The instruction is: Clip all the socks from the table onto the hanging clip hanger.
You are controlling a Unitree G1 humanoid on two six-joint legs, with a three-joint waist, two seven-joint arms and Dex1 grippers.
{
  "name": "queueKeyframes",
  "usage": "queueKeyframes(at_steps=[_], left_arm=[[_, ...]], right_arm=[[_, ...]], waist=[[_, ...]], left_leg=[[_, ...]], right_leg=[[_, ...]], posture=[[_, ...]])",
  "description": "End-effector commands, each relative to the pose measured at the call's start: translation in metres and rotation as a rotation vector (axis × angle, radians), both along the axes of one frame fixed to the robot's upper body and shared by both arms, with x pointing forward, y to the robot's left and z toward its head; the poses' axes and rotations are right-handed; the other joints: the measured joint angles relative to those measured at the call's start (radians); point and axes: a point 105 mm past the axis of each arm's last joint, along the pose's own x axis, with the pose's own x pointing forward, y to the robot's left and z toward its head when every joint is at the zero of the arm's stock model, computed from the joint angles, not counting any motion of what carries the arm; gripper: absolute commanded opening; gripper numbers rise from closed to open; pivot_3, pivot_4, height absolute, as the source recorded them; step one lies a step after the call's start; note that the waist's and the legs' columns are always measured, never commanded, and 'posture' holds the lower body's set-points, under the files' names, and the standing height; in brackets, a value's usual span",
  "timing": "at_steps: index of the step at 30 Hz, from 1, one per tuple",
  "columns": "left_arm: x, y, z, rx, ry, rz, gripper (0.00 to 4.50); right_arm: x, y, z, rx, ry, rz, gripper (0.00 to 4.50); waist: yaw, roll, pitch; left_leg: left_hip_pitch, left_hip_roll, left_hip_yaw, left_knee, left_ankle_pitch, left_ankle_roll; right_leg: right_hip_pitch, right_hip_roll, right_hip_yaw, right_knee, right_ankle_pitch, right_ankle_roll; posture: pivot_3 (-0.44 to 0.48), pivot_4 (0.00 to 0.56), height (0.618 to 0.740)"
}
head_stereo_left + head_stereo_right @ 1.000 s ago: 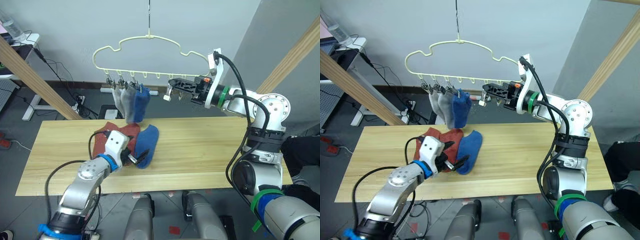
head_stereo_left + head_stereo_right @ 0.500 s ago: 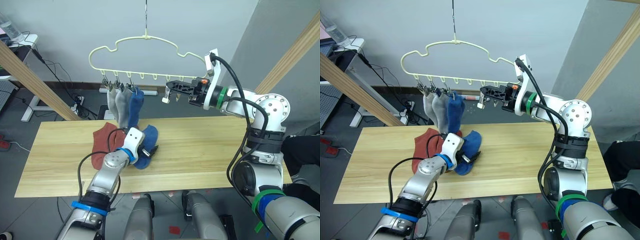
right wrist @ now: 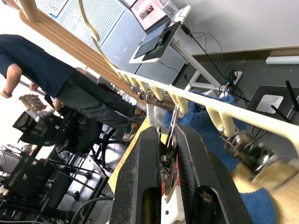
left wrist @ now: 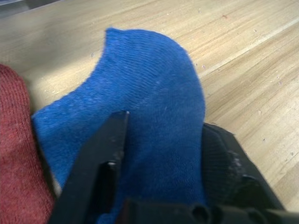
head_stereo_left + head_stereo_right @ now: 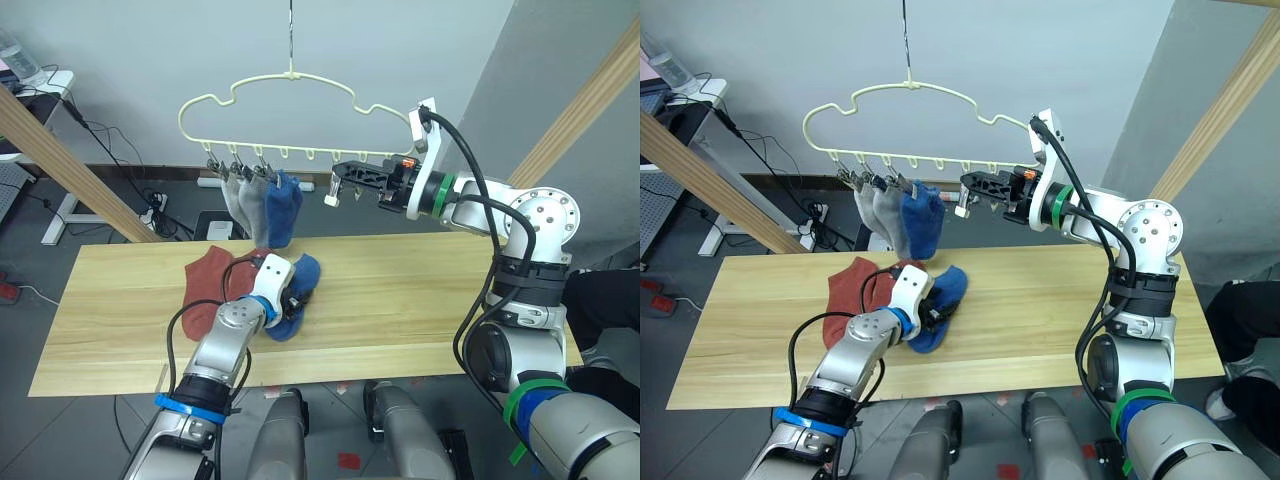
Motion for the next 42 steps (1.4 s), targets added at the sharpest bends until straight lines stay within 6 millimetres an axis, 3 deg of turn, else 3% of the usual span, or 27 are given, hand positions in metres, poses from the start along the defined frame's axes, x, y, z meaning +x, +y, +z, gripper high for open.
queueKeyframes(at_steps=[1,5,11,17,24,28,38,42], left_arm=[[-0.012,-0.001,-0.011,0.006,0.042,-0.040,1.83],[-0.014,-0.002,-0.001,0.013,-0.001,-0.088,1.53],[-0.023,-0.006,0.014,0.005,-0.044,-0.184,0.01],[-0.019,-0.005,0.025,-0.007,-0.093,-0.193,0.01],[-0.019,-0.023,0.101,0.035,-0.542,-0.363,0.01],[-0.041,-0.031,0.135,-0.012,-0.762,-0.479,0.01],[-0.044,-0.023,0.157,-0.072,-0.901,-0.394,0.01],[-0.049,-0.023,0.156,-0.081,-0.912,-0.388,0.01]], right_arm=[[-0.006,0.003,0.013,0.020,-0.053,0.021,0.43],[-0.005,0.002,0.011,0.012,-0.052,0.016,0.43],[-0.003,0.000,0.010,0.003,-0.052,0.009,0.43],[-0.003,0.000,0.009,0.004,-0.051,0.010,0.43],[-0.002,-0.004,0.009,0.022,-0.014,0.011,0.43],[0.002,-0.005,0.013,0.087,0.056,0.013,0.43],[-0.001,-0.008,0.013,0.143,0.159,0.062,0.43],[0.002,-0.010,0.015,0.181,0.225,0.079,0.43]], waist=[[-0.002,0.000,0.000],[-0.004,0.000,0.000],[-0.006,0.001,0.001],[-0.005,0.001,0.001],[-0.002,0.001,0.001],[-0.003,0.001,0.001],[-0.003,0.001,0.001],[-0.004,0.002,0.001]], left_leg=[[0.000,0.000,0.000,0.000,0.000,0.000],[0.000,0.000,0.000,0.000,0.000,0.000],[-0.001,0.000,0.000,0.000,0.000,0.000],[-0.001,0.000,0.000,0.000,0.000,0.000],[-0.002,0.001,0.000,0.000,0.000,0.000],[-0.002,0.000,0.001,-0.001,0.000,0.000],[-0.002,0.000,0.001,0.000,-0.001,0.002],[-0.003,0.000,0.002,-0.001,-0.001,0.002]], right_leg=[[0.000,0.000,0.000,0.000,0.000,0.000],[0.000,0.000,0.000,0.000,0.000,0.000],[0.000,0.000,0.000,-0.001,0.000,0.000],[-0.001,0.000,0.000,-0.001,0.000,0.000],[-0.001,0.000,0.000,-0.002,0.000,0.000],[-0.001,-0.001,0.001,-0.003,0.001,-0.002],[-0.001,0.000,0.001,-0.003,0.001,-0.002],[-0.001,0.000,0.001,-0.003,0.001,-0.002]], posture=[[-0.025,0.341,0.740],[-0.024,0.341,0.740],[-0.029,0.336,0.740],[-0.027,0.329,0.740],[-0.021,0.324,0.740],[-0.014,0.321,0.740],[-0.015,0.324,0.740],[-0.015,0.326,0.740]])
